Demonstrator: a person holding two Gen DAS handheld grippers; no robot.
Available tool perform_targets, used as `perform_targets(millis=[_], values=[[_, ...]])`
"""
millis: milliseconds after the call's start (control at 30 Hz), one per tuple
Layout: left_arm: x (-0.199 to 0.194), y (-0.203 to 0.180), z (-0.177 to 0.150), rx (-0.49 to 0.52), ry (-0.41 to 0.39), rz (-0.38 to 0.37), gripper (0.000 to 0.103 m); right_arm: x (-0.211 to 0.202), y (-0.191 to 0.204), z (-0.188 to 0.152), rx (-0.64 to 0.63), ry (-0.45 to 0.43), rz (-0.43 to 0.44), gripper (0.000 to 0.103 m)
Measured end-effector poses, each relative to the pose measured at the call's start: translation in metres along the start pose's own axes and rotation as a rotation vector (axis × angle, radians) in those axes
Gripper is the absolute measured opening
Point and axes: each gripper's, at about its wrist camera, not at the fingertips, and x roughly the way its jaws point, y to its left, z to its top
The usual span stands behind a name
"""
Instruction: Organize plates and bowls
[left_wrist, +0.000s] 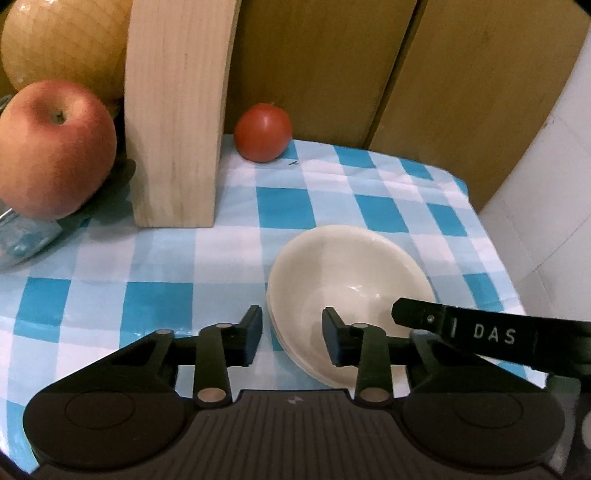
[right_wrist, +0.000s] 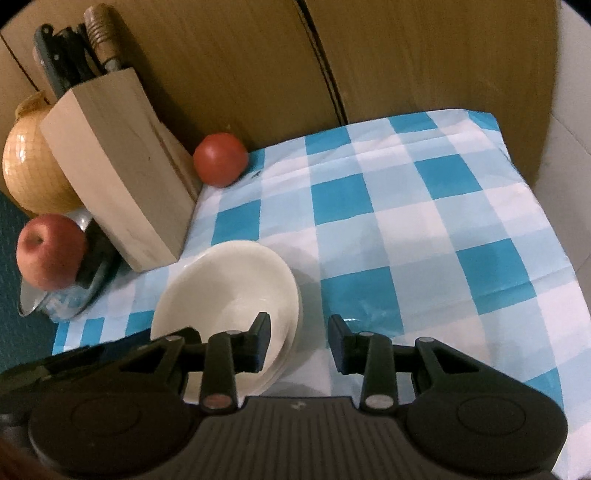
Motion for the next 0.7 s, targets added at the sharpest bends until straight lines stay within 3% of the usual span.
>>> perform_targets(millis=[200,400,700], values=[[0.013,-0.005,-0.003,0.036,0.024,0.041,0.029,0.012,0.002,-0.002,-0.016,0.03,-0.021,0.026],[0.017,-0.009,-0.002,0.061,0.024,0.058,0.027,0.014,0.004,-0.001,-0.016,0.036,0.011,0.01],[0.018,-0.012,-0.003,0.079,0.026,0.059,0.027,0.013,0.005,0.0,-0.018,0.025,-0.002,0.01]])
